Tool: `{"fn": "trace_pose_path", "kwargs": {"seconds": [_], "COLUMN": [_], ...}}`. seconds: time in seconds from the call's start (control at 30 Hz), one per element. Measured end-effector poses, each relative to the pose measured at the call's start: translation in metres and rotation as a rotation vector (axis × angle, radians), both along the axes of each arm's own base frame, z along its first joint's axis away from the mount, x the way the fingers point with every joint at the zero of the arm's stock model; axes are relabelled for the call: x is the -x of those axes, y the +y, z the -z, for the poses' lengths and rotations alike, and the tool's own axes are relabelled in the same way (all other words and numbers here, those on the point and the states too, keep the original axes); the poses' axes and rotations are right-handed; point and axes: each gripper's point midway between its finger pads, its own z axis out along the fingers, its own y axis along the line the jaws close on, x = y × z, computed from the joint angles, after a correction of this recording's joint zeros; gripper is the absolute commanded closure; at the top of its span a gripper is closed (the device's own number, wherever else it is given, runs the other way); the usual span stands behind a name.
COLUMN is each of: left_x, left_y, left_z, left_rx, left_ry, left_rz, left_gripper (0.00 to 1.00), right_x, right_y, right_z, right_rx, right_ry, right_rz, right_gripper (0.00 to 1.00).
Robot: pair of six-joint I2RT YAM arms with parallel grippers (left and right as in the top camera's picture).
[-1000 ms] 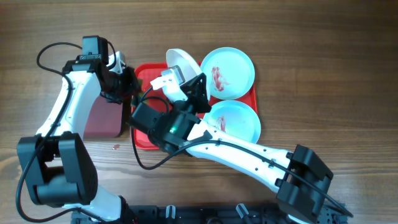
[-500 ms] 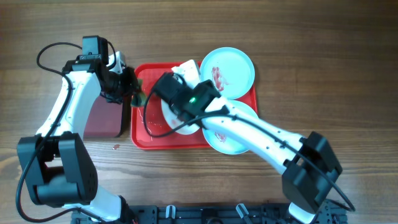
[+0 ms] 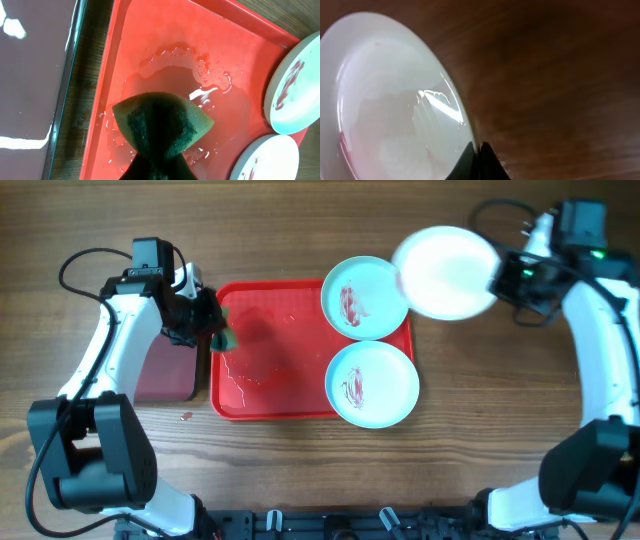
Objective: Clean dirty plates on tray and stack at the side
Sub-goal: 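Set the white plate down on the table right of tray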
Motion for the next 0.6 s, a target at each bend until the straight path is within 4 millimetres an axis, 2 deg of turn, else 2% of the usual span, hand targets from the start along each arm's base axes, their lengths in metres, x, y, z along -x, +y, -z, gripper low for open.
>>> {"fn": "trace_pose_path", "kwargs": {"seconds": [0.03,0.07,0.13,0.2,0.3,0.47,0.5,0.53,0.57,0.6], "left_x": [0.0,0.0,0.0,0.0,0.0,0.0,0.0,0.0,0.0,0.0], "left_y": [0.0,0.0,0.0,0.0,0.0,0.0,0.0,0.0,0.0,0.0], "left_z": [0.0,0.0,0.0,0.0,0.0,0.0,0.0,0.0,0.0,0.0], "left_rx": [0.0,0.0,0.0,0.0,0.0,0.0,0.0,0.0,0.0,0.0], "left_ry": [0.0,-0.001,0.001,0.001,0.001,0.0,0.001,0.001,0.0,0.0], "left_rz": [0.0,0.0,0.0,0.0,0.0,0.0,0.0,0.0,0.0,0.0], "left_gripper": [0.96,0.96,0.96,0.96,0.96,0.96,0.96,0.96,0.96,0.96], "right_x": [0.008,0.016,0.029,0.038,0.053,0.072,0.076,0.078,0.078,0.075], "right_y": [-0.029,-0.047,-0.06,-0.061,-0.054,-0.047,-0.047,-0.048,-0.049,-0.051], "right_z": [0.019,0.035,0.065,0.089,0.112,0.132,0.136,0.137,0.137,0.137], "right_rx": [-0.018,-0.033,-0.062,-0.076,-0.093,-0.106,-0.101,-0.091,-0.088,-0.082], "right_ry": [0.019,0.034,0.055,0.071,0.107,0.162,0.174,0.181,0.18,0.167], "right_rz": [0.102,0.173,0.261,0.296,0.307,0.317,0.321,0.325,0.329,0.332], "right_gripper": [0.96,0.96,0.96,0.96,0.96,0.96,0.91,0.76,0.69,0.66]}}
